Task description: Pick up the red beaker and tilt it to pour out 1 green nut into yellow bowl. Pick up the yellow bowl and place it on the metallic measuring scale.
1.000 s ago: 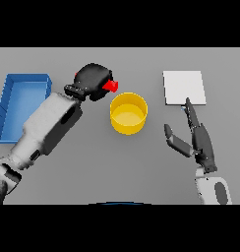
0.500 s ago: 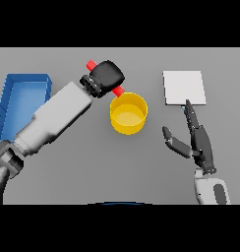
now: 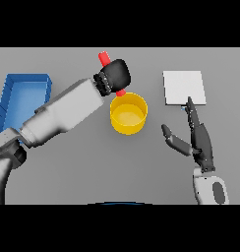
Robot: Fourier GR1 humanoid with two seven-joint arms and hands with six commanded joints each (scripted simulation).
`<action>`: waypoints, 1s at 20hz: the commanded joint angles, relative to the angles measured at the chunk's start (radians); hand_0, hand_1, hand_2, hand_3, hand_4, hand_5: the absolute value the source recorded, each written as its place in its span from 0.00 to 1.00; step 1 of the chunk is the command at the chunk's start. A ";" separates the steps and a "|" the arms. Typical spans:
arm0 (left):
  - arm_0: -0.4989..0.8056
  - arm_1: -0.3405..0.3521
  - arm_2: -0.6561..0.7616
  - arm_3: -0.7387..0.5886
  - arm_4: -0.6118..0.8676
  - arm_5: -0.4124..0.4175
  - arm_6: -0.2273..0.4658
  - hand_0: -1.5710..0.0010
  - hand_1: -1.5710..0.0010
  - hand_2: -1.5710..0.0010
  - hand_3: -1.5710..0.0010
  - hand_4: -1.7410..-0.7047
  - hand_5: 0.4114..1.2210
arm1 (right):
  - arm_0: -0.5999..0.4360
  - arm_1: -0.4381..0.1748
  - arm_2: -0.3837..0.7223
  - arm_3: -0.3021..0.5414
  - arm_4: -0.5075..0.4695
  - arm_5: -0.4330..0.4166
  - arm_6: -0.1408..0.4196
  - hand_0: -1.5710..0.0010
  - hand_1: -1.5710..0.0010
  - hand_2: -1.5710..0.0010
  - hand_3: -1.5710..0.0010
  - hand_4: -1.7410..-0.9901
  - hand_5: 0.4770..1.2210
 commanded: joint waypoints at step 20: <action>-0.410 0.049 -0.021 0.241 -0.141 0.122 -0.107 0.00 0.00 0.00 0.00 0.02 1.00 | -0.003 0.005 0.010 -0.001 0.008 0.000 -0.011 1.00 1.00 1.00 1.00 0.82 0.10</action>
